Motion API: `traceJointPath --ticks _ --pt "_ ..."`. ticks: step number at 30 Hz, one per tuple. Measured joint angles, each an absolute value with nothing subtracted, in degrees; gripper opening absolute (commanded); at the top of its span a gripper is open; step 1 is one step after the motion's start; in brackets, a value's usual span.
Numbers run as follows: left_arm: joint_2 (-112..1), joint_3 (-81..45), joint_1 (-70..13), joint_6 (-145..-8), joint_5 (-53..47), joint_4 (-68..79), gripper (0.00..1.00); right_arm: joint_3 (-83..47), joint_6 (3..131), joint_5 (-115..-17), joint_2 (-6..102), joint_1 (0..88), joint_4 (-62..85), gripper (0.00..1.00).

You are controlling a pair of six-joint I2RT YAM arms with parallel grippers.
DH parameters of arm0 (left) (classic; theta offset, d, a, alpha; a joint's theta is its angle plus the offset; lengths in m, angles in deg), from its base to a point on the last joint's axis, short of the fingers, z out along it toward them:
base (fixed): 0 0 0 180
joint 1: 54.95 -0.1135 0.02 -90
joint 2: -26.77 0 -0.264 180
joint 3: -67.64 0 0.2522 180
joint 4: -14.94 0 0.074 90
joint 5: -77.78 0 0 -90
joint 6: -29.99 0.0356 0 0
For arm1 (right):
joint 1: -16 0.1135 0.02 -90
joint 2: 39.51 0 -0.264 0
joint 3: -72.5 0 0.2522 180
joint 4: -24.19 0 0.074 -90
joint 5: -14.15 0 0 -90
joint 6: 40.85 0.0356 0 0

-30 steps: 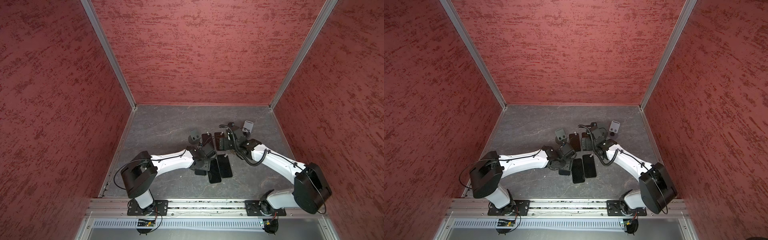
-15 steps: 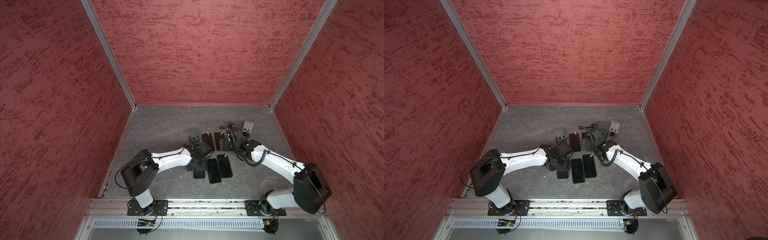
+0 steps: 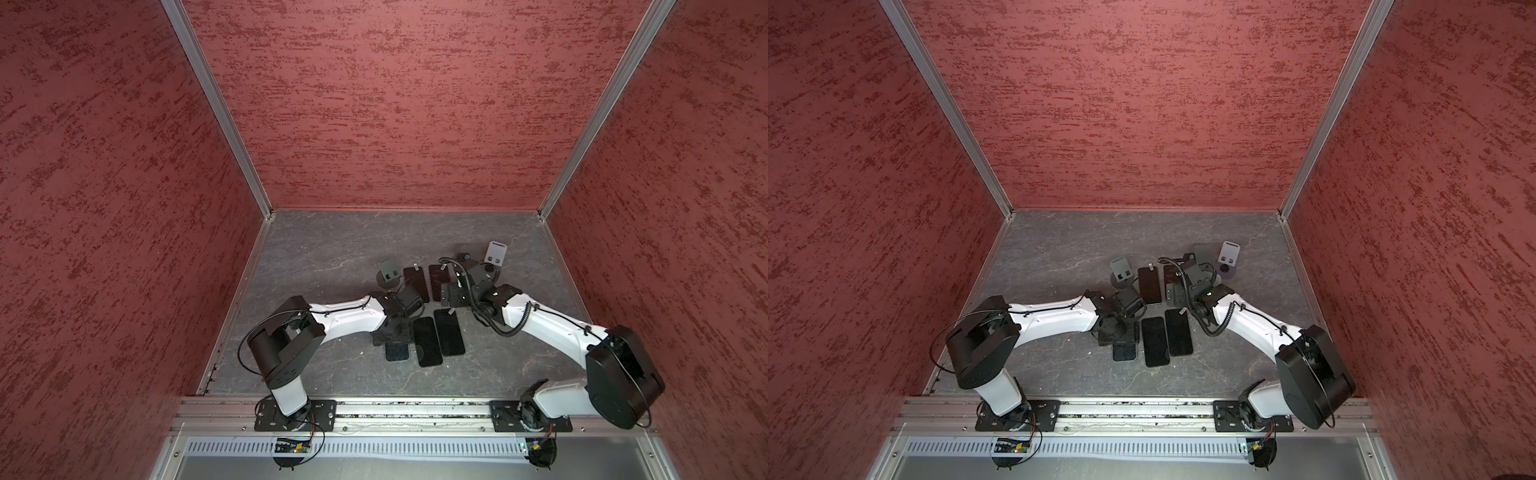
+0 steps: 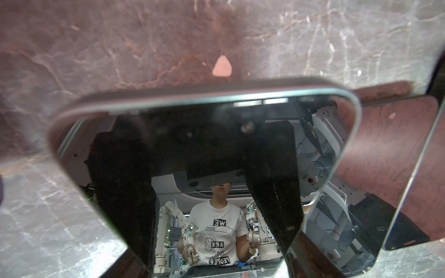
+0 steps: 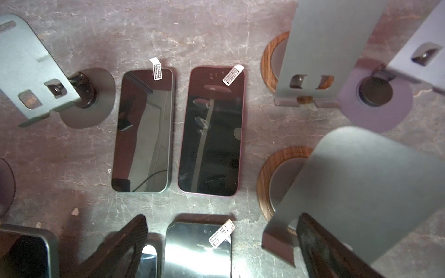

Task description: Remove the phone from the phone stand

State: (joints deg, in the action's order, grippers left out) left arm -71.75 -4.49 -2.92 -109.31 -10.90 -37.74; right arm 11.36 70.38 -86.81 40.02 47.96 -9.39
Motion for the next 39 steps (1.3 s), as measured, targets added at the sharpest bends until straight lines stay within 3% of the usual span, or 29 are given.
traceJointPath --ticks 14,39 --pt "-72.7 -5.3 -2.9 -110.6 -10.7 -38.5 0.66 14.5 71.5 -87.0 34.6 47.7 -7.2 0.99" --pt "-77.2 -10.7 -4.8 -109.0 -7.1 -44.3 0.74 16.1 71.1 -87.5 34.5 47.4 -5.2 0.99"
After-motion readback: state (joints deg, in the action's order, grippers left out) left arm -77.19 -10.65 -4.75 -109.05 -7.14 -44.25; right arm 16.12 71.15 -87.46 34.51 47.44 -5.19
